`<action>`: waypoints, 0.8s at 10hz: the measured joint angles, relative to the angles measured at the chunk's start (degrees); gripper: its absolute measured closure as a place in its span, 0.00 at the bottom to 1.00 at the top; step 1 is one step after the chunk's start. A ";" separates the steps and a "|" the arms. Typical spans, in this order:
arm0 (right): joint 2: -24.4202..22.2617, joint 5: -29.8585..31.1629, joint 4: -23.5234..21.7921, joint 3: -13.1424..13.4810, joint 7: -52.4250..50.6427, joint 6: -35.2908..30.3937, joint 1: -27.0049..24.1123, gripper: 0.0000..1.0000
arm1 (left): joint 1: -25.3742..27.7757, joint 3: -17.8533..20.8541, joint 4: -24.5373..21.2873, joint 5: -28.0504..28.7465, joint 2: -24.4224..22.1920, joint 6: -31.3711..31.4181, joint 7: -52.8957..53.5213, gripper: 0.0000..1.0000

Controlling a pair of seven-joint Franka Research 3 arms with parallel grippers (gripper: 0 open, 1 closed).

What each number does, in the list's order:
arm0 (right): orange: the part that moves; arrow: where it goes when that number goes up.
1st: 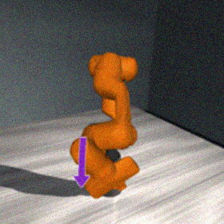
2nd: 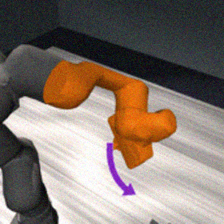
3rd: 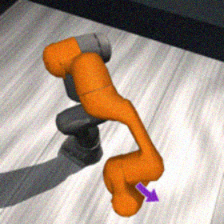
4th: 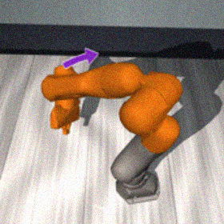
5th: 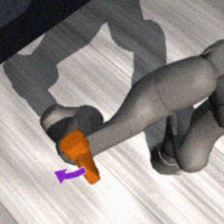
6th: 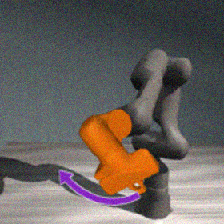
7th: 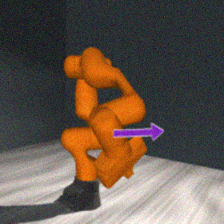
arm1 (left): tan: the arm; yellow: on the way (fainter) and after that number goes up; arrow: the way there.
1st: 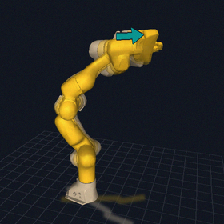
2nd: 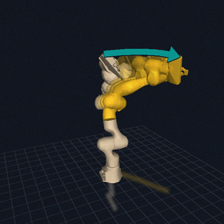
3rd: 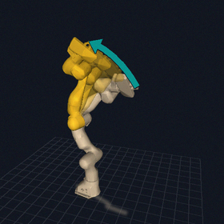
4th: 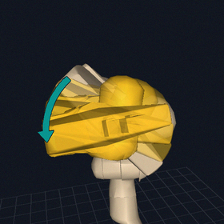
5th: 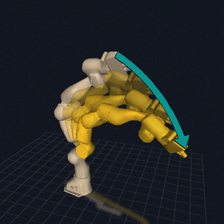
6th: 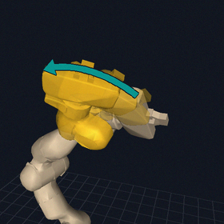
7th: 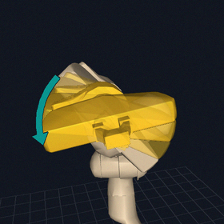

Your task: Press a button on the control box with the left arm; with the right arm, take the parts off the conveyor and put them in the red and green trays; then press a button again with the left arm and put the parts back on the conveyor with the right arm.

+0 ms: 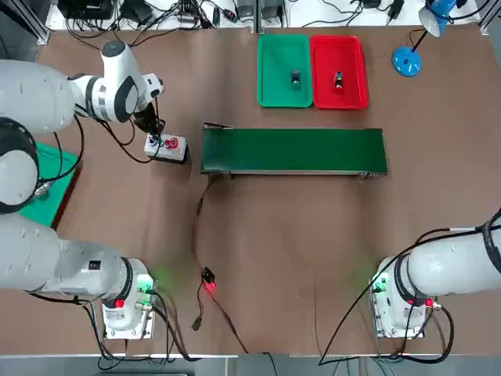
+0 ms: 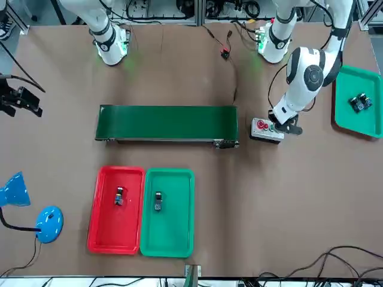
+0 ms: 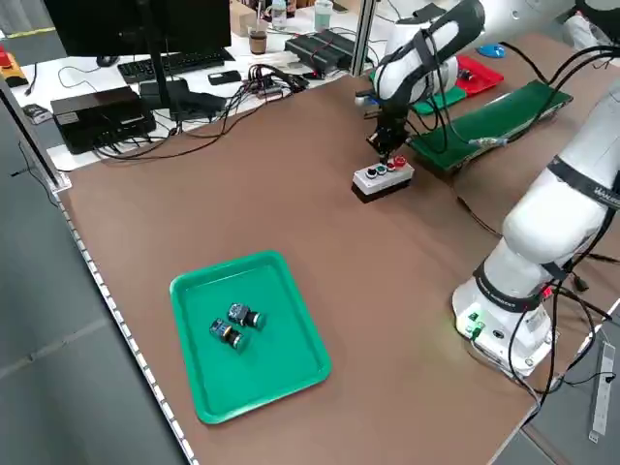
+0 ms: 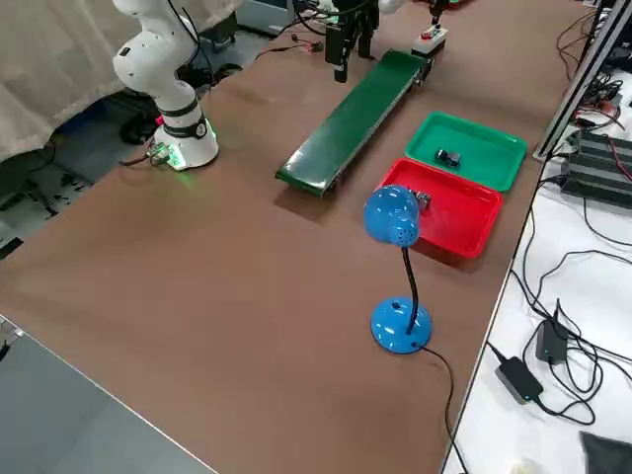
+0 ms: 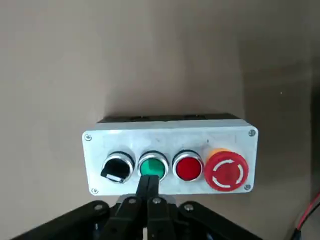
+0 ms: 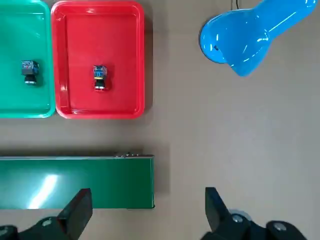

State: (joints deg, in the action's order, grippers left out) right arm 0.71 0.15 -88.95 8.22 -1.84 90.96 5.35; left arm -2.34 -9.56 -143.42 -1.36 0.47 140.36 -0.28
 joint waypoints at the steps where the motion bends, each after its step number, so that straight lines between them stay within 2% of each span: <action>1: 0.00 0.00 0.00 -0.01 0.00 0.00 0.01 0.00 | 0.00 0.00 0.00 0.00 0.42 0.00 0.00 0.99; 5: 0.00 0.00 0.00 -0.09 0.00 0.00 0.05 0.00 | 0.01 0.00 0.03 0.00 2.95 1.39 0.00 0.99; 8: -0.01 0.00 0.00 -0.11 0.00 0.00 0.08 0.00 | 0.02 0.00 0.15 0.00 3.03 1.36 0.00 0.99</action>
State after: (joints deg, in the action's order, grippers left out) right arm 0.71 0.15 -88.95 8.11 -1.83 90.96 5.43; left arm -2.32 -9.56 -143.27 -1.36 3.50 141.72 -0.28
